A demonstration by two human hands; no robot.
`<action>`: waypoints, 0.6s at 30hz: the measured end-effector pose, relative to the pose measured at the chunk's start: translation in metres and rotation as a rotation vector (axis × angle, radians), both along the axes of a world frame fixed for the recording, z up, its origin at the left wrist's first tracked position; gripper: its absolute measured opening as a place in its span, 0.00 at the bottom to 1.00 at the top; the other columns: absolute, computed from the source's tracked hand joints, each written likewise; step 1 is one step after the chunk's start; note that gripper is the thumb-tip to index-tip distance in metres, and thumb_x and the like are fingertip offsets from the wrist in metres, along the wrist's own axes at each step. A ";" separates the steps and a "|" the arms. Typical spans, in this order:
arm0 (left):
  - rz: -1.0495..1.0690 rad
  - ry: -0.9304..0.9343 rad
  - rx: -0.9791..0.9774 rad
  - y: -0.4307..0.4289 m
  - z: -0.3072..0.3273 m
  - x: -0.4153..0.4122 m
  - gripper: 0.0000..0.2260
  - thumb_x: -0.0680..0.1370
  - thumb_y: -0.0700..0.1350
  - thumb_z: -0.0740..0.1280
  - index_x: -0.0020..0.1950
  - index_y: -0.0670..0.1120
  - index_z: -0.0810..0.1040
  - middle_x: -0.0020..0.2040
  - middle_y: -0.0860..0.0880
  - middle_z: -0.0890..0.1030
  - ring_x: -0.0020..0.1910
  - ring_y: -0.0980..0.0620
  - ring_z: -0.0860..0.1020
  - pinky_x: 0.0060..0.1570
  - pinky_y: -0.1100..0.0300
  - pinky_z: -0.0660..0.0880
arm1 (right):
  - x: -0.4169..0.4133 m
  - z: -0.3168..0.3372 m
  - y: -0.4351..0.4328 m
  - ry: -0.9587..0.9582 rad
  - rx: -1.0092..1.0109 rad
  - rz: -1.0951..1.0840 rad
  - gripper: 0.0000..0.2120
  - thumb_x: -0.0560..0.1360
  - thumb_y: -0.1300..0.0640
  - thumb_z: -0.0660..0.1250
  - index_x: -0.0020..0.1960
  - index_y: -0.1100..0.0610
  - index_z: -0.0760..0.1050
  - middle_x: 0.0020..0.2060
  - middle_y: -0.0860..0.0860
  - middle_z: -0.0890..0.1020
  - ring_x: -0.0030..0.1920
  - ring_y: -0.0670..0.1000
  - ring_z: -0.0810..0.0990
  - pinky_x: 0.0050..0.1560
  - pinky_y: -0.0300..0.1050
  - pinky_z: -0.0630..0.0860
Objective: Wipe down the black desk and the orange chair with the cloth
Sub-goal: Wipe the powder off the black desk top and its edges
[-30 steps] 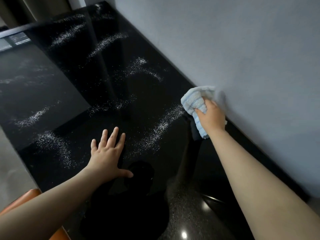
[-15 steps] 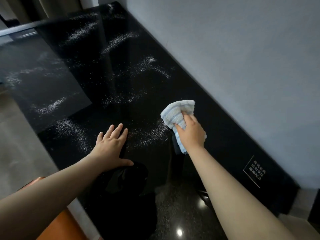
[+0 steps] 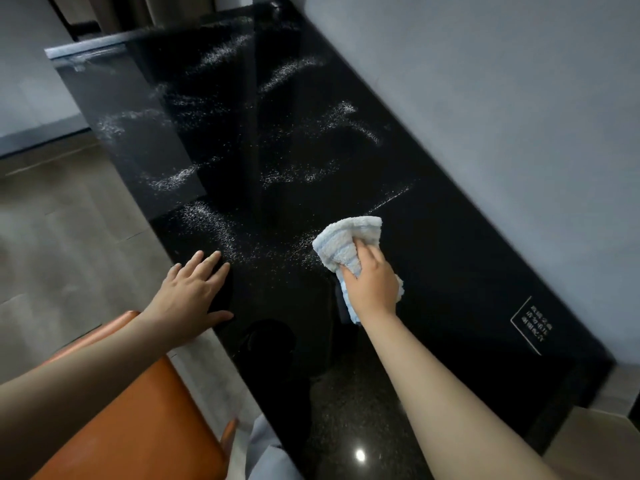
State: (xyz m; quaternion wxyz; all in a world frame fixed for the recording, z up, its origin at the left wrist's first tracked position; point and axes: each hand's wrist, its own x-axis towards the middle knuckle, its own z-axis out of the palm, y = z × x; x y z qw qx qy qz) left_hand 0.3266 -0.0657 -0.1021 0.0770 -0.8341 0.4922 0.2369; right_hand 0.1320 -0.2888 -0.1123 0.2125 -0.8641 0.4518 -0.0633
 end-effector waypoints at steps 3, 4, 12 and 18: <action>0.002 0.018 0.003 0.015 -0.003 0.006 0.37 0.75 0.65 0.61 0.79 0.53 0.50 0.79 0.48 0.44 0.78 0.44 0.44 0.74 0.48 0.52 | 0.003 0.001 0.025 -0.010 0.006 0.007 0.24 0.77 0.52 0.66 0.72 0.52 0.69 0.64 0.47 0.76 0.59 0.50 0.77 0.57 0.45 0.75; -0.002 0.039 0.000 0.018 -0.005 0.007 0.37 0.76 0.65 0.61 0.79 0.53 0.50 0.79 0.49 0.43 0.78 0.45 0.44 0.74 0.48 0.53 | 0.004 0.001 0.034 -0.008 0.009 0.014 0.24 0.77 0.52 0.66 0.72 0.52 0.69 0.64 0.47 0.76 0.59 0.49 0.77 0.57 0.45 0.75; -0.031 0.129 -0.074 0.030 -0.011 0.021 0.33 0.78 0.59 0.63 0.78 0.54 0.53 0.79 0.51 0.45 0.78 0.47 0.47 0.72 0.49 0.61 | 0.006 0.002 0.116 -0.005 0.027 0.102 0.26 0.76 0.50 0.68 0.72 0.52 0.69 0.65 0.46 0.75 0.61 0.49 0.76 0.59 0.44 0.74; 0.042 0.188 -0.140 0.050 -0.001 0.033 0.31 0.78 0.56 0.63 0.78 0.51 0.56 0.78 0.49 0.56 0.77 0.47 0.55 0.72 0.50 0.61 | 0.006 0.005 0.166 0.006 0.086 0.111 0.27 0.76 0.51 0.68 0.74 0.52 0.67 0.66 0.47 0.73 0.62 0.50 0.74 0.61 0.47 0.72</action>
